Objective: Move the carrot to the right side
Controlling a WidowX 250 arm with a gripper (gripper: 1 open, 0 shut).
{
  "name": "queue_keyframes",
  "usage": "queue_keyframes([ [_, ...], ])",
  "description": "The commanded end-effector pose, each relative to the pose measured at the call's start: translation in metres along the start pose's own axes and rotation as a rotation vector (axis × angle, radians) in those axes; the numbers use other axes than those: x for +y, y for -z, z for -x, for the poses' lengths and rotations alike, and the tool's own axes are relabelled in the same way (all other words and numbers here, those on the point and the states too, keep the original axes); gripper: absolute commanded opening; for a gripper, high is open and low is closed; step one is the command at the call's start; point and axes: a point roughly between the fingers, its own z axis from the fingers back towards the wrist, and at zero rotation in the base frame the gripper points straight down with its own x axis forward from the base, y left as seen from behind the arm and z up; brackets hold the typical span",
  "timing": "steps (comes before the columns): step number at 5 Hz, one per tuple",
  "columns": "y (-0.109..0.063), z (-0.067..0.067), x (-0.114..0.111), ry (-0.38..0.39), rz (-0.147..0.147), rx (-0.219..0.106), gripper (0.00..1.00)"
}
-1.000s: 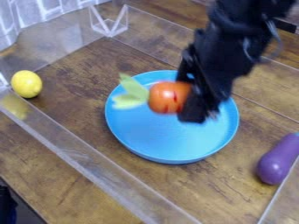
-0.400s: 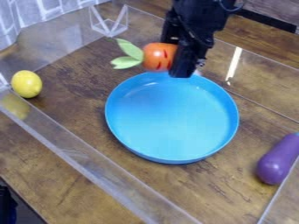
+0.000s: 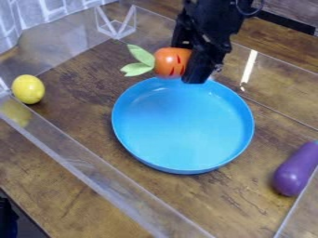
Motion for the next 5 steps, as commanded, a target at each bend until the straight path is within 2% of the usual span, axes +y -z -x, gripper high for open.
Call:
queue_keyframes([
  [1,-0.017,0.002,-0.005,0.039,-0.048,-0.084,0.00],
  [3,-0.032,-0.006,0.011,0.200,-0.101,-0.120,0.00],
  [4,-0.039,-0.003,0.014,0.269,-0.115,-0.140,0.00],
  [5,-0.039,-0.001,0.013,0.252,-0.110,-0.133,0.00],
])
